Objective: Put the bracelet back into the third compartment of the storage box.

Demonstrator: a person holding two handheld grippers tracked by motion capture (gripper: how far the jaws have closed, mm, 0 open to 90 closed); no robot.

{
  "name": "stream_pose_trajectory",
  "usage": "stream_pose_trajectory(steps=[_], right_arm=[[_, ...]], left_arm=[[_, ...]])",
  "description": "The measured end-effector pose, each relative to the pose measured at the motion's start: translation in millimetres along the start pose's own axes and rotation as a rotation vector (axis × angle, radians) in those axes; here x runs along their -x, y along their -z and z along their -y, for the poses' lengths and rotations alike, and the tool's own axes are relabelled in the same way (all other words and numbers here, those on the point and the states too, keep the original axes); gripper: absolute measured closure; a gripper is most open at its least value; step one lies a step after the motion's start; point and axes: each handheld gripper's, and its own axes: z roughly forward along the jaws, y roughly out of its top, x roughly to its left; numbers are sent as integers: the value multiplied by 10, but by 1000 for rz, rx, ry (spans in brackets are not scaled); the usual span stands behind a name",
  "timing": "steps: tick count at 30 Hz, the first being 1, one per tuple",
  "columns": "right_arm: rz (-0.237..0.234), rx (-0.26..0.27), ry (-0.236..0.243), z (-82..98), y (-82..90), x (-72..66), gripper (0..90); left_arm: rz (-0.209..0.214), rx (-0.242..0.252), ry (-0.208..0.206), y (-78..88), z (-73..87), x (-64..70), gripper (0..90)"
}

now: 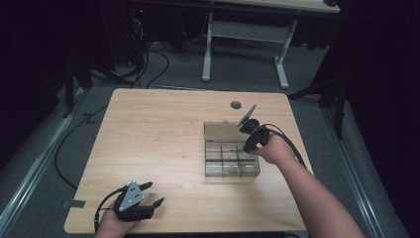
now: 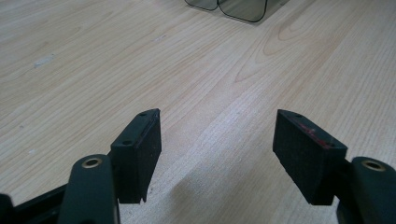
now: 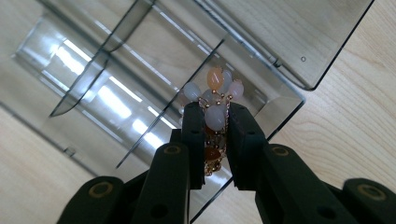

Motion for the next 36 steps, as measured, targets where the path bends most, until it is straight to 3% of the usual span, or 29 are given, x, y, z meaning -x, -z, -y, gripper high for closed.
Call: stream_pose_trajectory(steps=[2,4,5,6,16,17,21,23,26,36], right_arm=[[0,-6,-23,-22,-41,23,790],[5,1,-10,-41,-77,55,790],[2,-20,-71,-45,-85,30,790],[3,-6,-27,-60,-113,70,789],[-4,-25,-35,-85,-338,126,784],[-13,-34,-65,-80,-350,115,783],[-12,-29,-55,-67,-411,133,776],[-12,-36,-77,-60,-420,124,762],[-13,-22,-50,-54,-417,143,752],[-26,2,-65,-43,-325,153,716]], left_arm=[[2,-2,-1,1,-1,-2,332],[3,-3,0,2,-1,-3,332],[4,-3,-1,2,-1,-3,332],[3,-2,0,2,-1,-2,332],[4,-5,-1,1,-2,-3,332],[4,-5,-1,0,-2,-3,332],[5,-5,0,1,-2,-5,332],[5,-5,0,0,-2,-5,332],[6,-6,0,0,-2,-5,332],[6,-6,0,0,-2,-5,332]])
